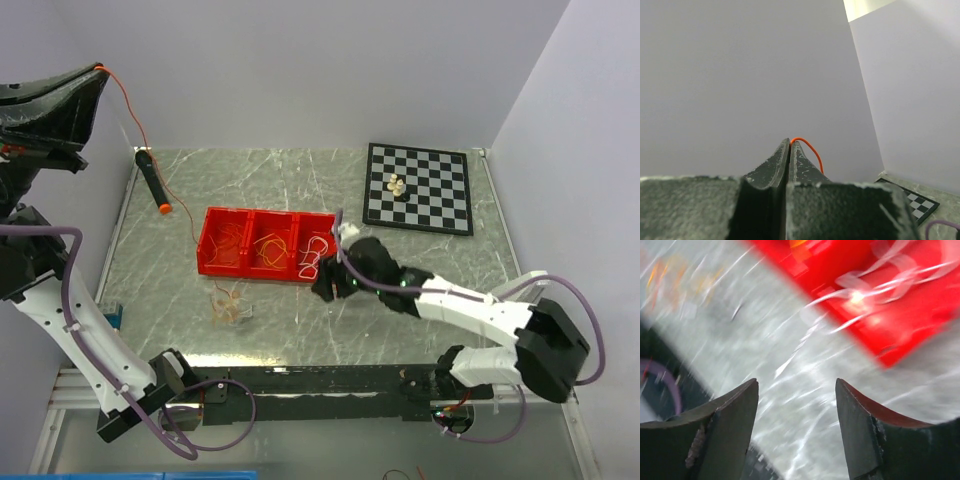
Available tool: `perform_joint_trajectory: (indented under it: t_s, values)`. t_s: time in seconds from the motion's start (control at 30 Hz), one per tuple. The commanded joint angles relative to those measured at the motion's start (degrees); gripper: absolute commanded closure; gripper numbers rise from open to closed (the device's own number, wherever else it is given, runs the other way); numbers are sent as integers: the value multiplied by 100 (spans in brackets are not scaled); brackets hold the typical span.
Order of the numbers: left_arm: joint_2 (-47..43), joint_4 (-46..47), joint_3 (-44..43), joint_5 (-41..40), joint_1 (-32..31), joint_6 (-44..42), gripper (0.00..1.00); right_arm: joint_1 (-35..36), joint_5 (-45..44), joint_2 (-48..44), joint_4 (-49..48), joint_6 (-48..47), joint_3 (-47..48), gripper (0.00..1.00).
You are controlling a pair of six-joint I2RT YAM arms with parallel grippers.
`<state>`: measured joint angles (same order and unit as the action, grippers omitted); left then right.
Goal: Untangle the cables
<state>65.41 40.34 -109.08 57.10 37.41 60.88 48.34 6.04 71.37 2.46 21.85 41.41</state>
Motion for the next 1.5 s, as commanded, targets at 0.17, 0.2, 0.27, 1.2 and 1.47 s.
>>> perform_joint_trajectory:
  t_s: [0.17, 0.2, 0.27, 1.2, 1.47]
  values:
    - [-458, -411, 1081, 231, -5, -849, 98, 1195, -42, 666, -1160, -40, 173, 29]
    - [-476, -578, 1151, 249, -5, -1007, 98, 1257, -51, 859, -1099, -110, 375, 28]
    - [-494, -790, 1274, 179, -5, -1332, 99, 1327, -42, 1202, -1046, -276, 736, 28]
    - [-169, -2390, 941, 47, -14, -2941, 99, 1319, 1883, 4349, -2214, -2211, 2855, 25]
    - [-169, -2601, 950, -6, -14, -3153, 99, 1319, 1848, 4622, -2259, -2193, 3110, 35]
